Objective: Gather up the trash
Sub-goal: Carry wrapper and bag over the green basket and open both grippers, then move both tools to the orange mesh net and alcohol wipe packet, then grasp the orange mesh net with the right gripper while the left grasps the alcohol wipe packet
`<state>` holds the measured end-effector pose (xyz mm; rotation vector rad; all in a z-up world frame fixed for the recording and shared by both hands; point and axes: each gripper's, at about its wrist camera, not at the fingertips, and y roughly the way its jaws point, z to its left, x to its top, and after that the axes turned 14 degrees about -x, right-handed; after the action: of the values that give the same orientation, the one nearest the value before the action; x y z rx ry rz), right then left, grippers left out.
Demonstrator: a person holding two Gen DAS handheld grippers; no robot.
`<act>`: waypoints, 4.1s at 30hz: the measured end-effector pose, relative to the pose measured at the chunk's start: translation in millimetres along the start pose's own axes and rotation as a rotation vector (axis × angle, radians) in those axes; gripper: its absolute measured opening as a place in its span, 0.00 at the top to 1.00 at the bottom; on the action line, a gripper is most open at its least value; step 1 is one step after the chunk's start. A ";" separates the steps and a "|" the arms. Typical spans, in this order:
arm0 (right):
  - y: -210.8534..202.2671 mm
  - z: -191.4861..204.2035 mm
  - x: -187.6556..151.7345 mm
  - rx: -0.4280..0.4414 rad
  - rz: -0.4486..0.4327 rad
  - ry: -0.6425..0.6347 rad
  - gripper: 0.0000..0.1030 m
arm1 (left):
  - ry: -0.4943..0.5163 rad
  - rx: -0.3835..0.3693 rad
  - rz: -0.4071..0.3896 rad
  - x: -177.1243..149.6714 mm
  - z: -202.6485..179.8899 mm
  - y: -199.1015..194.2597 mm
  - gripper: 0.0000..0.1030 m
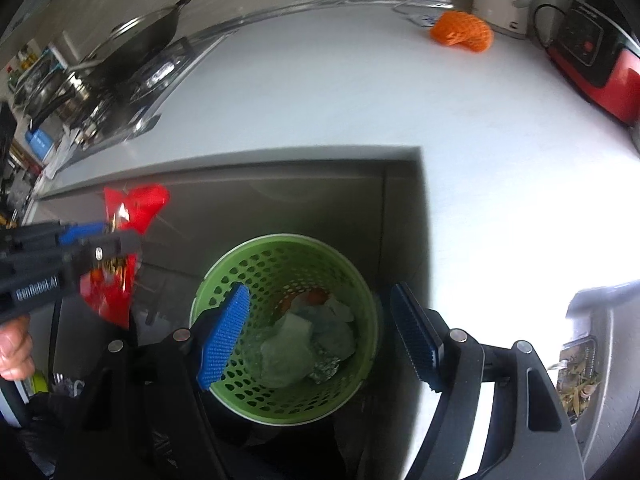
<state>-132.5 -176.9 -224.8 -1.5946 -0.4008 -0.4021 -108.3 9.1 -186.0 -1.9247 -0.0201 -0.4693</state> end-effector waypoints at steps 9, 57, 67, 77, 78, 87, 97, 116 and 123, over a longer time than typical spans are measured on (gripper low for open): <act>-3.4 -26.3 -0.4 -0.028 -0.013 0.058 0.28 | 0.021 -0.053 0.132 -8.8 -11.9 32.3 0.44; -3.4 -90.3 167.5 -0.230 -0.229 0.315 0.02 | 0.246 -0.103 -0.160 246.3 -27.4 16.0 0.08; 56.9 -121.8 234.0 -0.274 -0.212 0.416 0.02 | 0.354 -0.190 -0.162 352.7 -13.5 82.5 0.08; 125.5 -149.8 283.6 -0.320 -0.166 0.482 0.02 | 0.481 -0.261 -0.135 412.9 -8.6 145.5 0.08; 130.5 -152.0 286.2 -0.324 -0.159 0.489 0.02 | 0.493 -0.265 -0.127 419.5 -9.1 152.8 0.08; 171.1 -169.4 312.3 -0.359 -0.115 0.514 0.03 | 0.548 -0.314 -0.086 454.7 -18.9 187.6 0.08; 176.5 -187.4 300.3 -0.292 -0.080 0.531 0.76 | 0.593 -0.337 -0.033 477.6 -42.7 224.2 0.08; 118.8 -190.9 267.0 -0.271 -0.147 0.574 0.77 | 0.677 -0.240 0.010 484.7 -89.9 274.3 0.26; 113.7 -187.1 262.1 -0.267 -0.151 0.577 0.77 | 0.639 -0.265 0.008 491.5 -85.0 268.5 0.56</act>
<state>148.8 -366.5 -185.7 -1.6211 -0.0214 -1.0343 380.0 -274.0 -234.2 -1.9447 0.4839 -1.1051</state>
